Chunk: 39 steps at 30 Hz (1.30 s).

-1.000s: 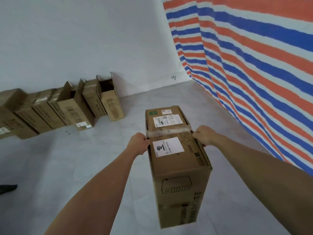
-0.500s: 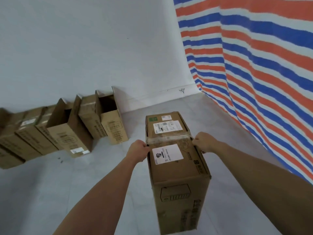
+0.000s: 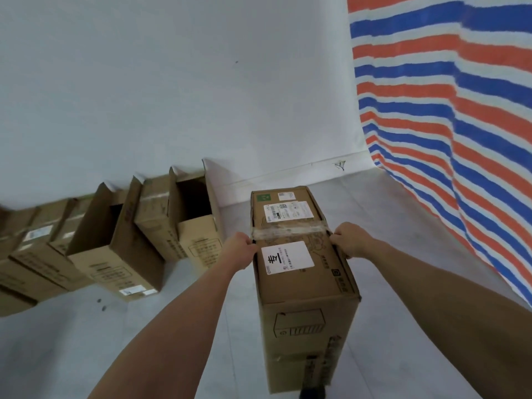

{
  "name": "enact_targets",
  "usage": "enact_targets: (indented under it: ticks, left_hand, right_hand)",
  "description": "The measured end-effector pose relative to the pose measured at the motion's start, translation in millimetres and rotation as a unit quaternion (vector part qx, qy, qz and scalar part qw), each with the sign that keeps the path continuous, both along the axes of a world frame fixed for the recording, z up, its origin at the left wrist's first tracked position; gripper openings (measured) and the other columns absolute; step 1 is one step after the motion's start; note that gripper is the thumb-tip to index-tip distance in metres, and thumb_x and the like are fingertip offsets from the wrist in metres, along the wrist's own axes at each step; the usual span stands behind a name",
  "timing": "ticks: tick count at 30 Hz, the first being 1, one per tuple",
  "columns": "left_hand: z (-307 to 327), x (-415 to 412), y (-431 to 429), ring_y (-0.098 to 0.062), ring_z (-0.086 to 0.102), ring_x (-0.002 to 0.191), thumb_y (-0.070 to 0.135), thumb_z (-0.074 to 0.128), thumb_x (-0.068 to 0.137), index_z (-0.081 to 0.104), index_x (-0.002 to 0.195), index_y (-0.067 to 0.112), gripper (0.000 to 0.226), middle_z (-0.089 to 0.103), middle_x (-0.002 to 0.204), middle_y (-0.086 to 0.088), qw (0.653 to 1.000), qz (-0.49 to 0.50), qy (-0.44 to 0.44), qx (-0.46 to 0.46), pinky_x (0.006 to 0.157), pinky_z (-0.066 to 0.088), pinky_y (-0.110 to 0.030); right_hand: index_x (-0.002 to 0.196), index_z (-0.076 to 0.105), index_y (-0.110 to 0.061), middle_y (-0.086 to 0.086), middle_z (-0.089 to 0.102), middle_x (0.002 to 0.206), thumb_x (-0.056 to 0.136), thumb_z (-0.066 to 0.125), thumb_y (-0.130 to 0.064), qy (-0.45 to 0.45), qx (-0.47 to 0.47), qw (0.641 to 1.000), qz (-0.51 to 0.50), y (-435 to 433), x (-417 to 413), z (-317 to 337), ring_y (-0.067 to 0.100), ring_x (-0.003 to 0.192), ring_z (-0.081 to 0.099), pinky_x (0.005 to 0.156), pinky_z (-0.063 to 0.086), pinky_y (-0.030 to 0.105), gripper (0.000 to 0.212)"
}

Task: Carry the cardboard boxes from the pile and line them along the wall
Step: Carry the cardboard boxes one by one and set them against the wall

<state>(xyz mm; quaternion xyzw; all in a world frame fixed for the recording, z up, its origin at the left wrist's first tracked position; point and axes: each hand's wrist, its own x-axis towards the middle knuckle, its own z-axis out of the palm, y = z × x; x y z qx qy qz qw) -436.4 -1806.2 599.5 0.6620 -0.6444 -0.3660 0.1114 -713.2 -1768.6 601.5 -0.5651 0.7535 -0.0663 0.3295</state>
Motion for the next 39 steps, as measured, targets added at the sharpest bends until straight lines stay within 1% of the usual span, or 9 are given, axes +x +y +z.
enact_targets:
  ticks: [5,10,14,17,21,28,33,36,39]
  left_hand:
    - [-5,1,-111,-0.024,0.054,0.063,0.011,0.055,0.091,0.053,0.066,0.007,0.025,0.056,0.067,-0.010,1.000,0.014,-0.014,0.011,0.060,0.048,-0.035]
    - [-15,11,-209,-0.024,0.059,0.068,0.012,0.056,0.091,0.059,0.071,0.006,0.021,0.061,0.071,-0.010,0.999,0.024,-0.018,0.028,0.070,0.056,-0.039]
    - [-37,21,-293,-0.030,0.066,0.075,0.011,0.055,0.090,0.054,0.063,0.010,0.027,0.059,0.067,-0.007,0.998,0.009,-0.024,0.054,0.072,0.057,-0.040]
    - [-65,39,-369,-0.028,0.062,0.069,0.008,0.055,0.090,0.048,0.057,0.012,0.034,0.056,0.061,-0.005,0.997,0.004,-0.024,0.073,0.069,0.056,-0.041]
    - [-92,67,-456,-0.020,0.055,0.068,0.011,0.054,0.092,0.048,0.061,0.016,0.033,0.063,0.076,-0.011,0.994,0.002,-0.045,0.099,0.062,0.045,-0.029]
    - [-138,113,-582,-0.014,0.047,0.054,0.015,0.051,0.094,0.047,0.064,0.019,0.031,0.051,0.064,0.001,0.987,0.061,-0.091,0.116,0.050,0.036,-0.024]
    - [-182,128,-650,-0.022,0.055,0.080,0.019,0.047,0.095,0.047,0.091,0.015,0.006,0.056,0.096,-0.006,0.982,0.046,-0.150,0.103,0.061,0.042,-0.032]
    - [-215,127,-684,-0.027,0.050,0.108,0.024,0.052,0.095,0.048,0.124,0.015,0.031,0.050,0.119,-0.009,0.974,-0.041,-0.211,0.073,0.084,0.049,-0.038]
    - [-256,120,-721,-0.026,0.046,0.113,0.021,0.053,0.093,0.043,0.133,0.013,0.042,0.046,0.127,-0.009,0.965,-0.079,-0.241,0.069,0.092,0.047,-0.037]
  right_hand:
    - [0.064,0.055,-0.007,0.012,0.063,0.065,0.096,0.048,-0.019,0.000,0.019,1.000,0.016,-128,0,-5,0.026,0.061,0.064,0.070,0.057,0.039,0.035]
    - [0.060,0.053,-0.007,0.012,0.063,0.062,0.096,0.048,-0.017,0.018,0.036,0.999,0.033,-241,10,-11,0.025,0.057,0.062,0.068,0.055,0.037,0.037]
    - [0.059,0.052,-0.008,0.011,0.062,0.060,0.095,0.049,-0.016,0.033,0.042,0.998,0.029,-325,21,-32,0.024,0.056,0.060,0.062,0.051,0.032,0.037]
    - [0.058,0.051,-0.009,0.008,0.061,0.059,0.095,0.049,-0.016,0.040,0.056,0.997,0.028,-397,41,-55,0.020,0.053,0.058,0.054,0.044,0.026,0.037]
    - [0.057,0.046,-0.012,0.004,0.053,0.057,0.095,0.050,-0.016,0.046,0.078,0.995,0.034,-485,73,-79,0.018,0.052,0.051,0.052,0.040,0.026,0.038]
    - [0.059,0.043,-0.012,0.005,0.053,0.059,0.095,0.049,-0.014,0.003,0.087,0.995,0.055,-625,123,-131,0.019,0.055,0.051,0.053,0.041,0.027,0.037]
    - [0.057,0.041,-0.012,0.005,0.050,0.058,0.094,0.050,-0.013,-0.016,0.079,0.993,0.086,-719,145,-190,0.020,0.055,0.049,0.053,0.038,0.028,0.038]
    - [0.056,0.039,-0.012,0.004,0.046,0.057,0.093,0.050,-0.012,-0.022,0.077,0.992,0.094,-769,155,-231,0.017,0.052,0.044,0.050,0.033,0.027,0.039]
    - [0.053,0.038,-0.012,0.004,0.043,0.057,0.093,0.051,-0.011,-0.038,0.070,0.992,0.100,-820,162,-282,0.018,0.052,0.042,0.049,0.029,0.027,0.042]
